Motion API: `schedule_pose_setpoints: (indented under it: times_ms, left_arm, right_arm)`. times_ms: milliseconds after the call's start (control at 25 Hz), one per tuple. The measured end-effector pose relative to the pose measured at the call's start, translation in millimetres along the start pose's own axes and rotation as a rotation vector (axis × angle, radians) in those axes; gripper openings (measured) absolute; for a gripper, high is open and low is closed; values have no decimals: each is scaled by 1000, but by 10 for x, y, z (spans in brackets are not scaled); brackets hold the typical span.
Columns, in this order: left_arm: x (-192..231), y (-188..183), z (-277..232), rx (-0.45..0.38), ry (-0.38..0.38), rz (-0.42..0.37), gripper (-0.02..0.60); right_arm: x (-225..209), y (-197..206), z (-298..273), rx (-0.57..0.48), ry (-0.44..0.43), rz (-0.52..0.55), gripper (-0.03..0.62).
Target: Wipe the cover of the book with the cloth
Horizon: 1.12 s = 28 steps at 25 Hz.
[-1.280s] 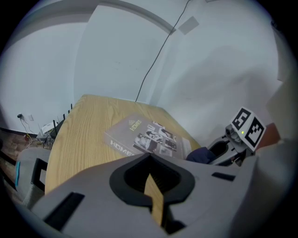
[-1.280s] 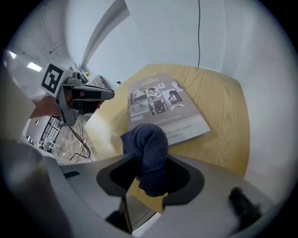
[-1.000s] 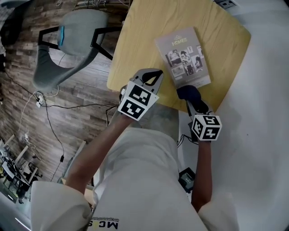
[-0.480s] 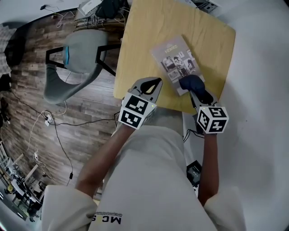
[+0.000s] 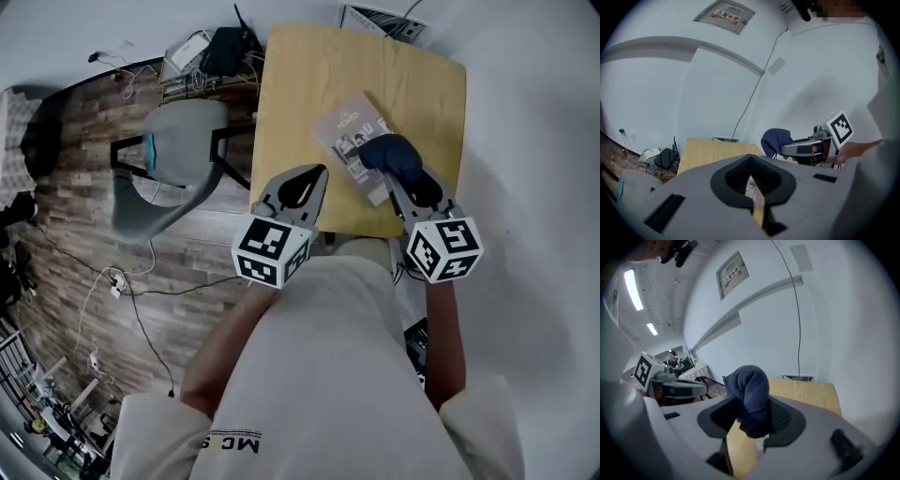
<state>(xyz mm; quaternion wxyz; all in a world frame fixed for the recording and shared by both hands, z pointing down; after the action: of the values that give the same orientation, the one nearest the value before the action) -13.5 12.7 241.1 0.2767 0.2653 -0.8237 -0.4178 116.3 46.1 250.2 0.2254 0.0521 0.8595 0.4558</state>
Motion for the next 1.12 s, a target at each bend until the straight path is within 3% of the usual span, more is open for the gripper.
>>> schedule_pose_setpoints:
  times_ms: [280, 440, 680, 1120]
  left_arm:
    - [-60, -511, 319, -133, 3, -22, 9]
    - [-93, -647, 389, -181, 6, -21, 9]
    - [-223, -652, 450, -187, 52, -32, 9]
    - [-241, -529, 463, -161, 64, -41, 9]
  right_arm:
    - [415, -668, 322, -224, -22, 146, 175]
    - [603, -905, 498, -279, -40, 238, 173]
    - [741, -877, 634, -274, -41, 254, 173]
    - [728, -469, 682, -267, -3, 169, 173]
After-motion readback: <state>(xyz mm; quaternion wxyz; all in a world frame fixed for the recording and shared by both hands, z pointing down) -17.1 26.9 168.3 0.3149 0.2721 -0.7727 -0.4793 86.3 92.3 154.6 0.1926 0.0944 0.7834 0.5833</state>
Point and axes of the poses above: the fingertips, and each gripper's own axes: z backward along the fingers, x to its left, y out of its underside, the point moved 1 cm from there along z, backward along the fingers, and after that the axes turned 12 degrees about -y, right-handed, at the moved point
